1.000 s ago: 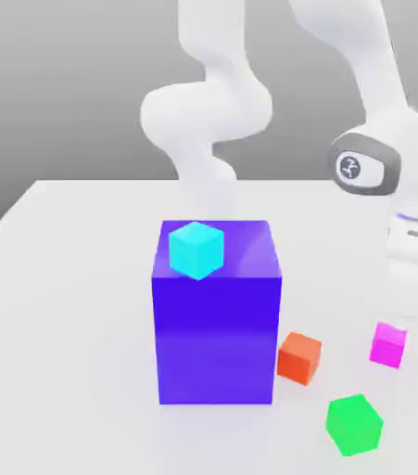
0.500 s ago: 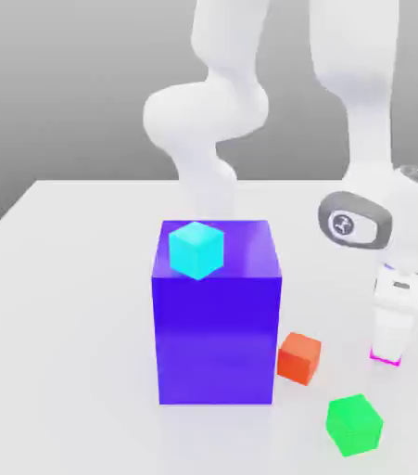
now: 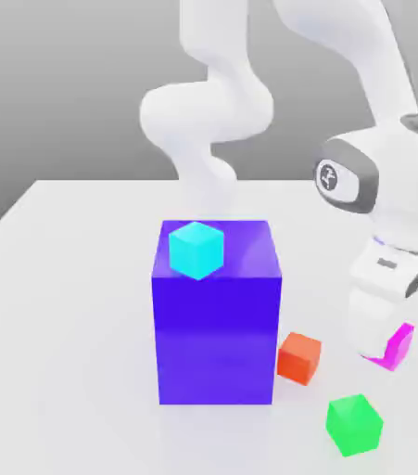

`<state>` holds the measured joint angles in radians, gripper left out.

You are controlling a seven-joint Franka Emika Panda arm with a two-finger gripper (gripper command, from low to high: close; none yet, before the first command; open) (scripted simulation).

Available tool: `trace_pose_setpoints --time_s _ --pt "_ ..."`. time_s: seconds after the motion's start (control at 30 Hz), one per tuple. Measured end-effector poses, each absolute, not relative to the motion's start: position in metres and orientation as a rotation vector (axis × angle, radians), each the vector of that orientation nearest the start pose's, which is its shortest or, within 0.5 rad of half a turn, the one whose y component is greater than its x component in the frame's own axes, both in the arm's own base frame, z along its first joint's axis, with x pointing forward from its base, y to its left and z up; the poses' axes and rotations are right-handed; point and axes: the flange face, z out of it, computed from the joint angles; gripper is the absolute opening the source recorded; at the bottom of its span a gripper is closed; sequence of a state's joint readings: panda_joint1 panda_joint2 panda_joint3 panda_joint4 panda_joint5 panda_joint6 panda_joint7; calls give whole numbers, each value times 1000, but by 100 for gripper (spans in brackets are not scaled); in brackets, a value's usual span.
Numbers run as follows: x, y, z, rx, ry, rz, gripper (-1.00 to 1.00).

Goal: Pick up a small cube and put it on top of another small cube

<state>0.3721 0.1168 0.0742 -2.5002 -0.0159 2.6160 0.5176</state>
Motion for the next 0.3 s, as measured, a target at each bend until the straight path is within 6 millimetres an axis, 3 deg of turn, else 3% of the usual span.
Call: trace_pose_setpoints --time_s 0.07,0.17,0.2,0.3 --pt "434 196 227 -3138 132 2 -100" --pt "437 193 191 -3138 143 1 -100" --pt "436 193 183 -3138 143 1 100" --pt "436 193 183 -3138 143 1 100"
